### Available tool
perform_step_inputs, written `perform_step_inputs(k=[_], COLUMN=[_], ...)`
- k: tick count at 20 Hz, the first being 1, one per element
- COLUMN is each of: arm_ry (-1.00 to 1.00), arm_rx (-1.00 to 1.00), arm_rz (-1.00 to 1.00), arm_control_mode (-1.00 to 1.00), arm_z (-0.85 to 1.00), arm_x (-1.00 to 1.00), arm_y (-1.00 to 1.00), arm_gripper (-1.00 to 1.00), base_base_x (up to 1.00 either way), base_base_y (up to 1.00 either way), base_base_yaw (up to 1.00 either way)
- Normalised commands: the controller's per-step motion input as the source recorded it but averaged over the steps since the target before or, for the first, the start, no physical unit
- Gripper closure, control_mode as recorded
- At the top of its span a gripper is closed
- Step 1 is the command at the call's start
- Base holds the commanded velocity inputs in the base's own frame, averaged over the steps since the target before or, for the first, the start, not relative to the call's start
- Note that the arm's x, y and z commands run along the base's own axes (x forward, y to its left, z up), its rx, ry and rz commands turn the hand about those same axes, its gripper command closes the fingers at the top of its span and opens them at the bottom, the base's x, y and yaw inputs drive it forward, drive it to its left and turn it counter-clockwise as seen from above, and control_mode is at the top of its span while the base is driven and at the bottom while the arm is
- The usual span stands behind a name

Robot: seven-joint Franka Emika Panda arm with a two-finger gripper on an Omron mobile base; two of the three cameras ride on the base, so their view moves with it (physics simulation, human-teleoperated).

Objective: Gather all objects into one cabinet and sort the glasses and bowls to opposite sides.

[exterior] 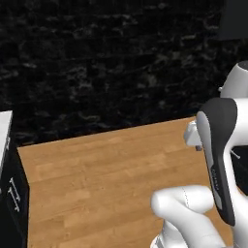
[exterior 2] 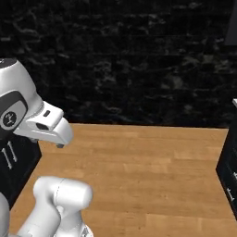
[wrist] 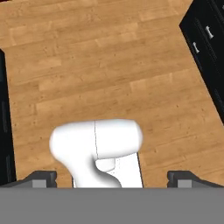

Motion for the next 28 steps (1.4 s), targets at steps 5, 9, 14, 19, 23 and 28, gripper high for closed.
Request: perform_step_inputs(k=[5,9,14,19,23,28], arm_ry=[0.0,0.0,0.0,0.0,0.0,0.0], arm_rx=[0.0,0.0,0.0,0.0,0.0,0.0], arm_rz=[0.0,0.0,0.0,0.0,0.0,0.0], arm_control_mode=[1.0,1.0,1.0,1.0,1.0,1.0], arm_z=[0.0,0.0,0.0,0.0,0.0,0.0], arm_x=[0.0,0.0,0.0,0.0,0.0,0.0], arm_y=[0.0,0.0,0.0,0.0,0.0,0.0], arm_gripper=[-1.0,-1.0,-1.0,-1.0,-1.0,-1.0], base_base_x=[1.0,0.96,0.75,0.55,0.54,0.52], base_base_y=[0.07,0.2,0.33,0.34,0.31,0.26], base_base_yaw=[-0.33,-0.42,-0.52,-0.6,-0.61,-0.61])
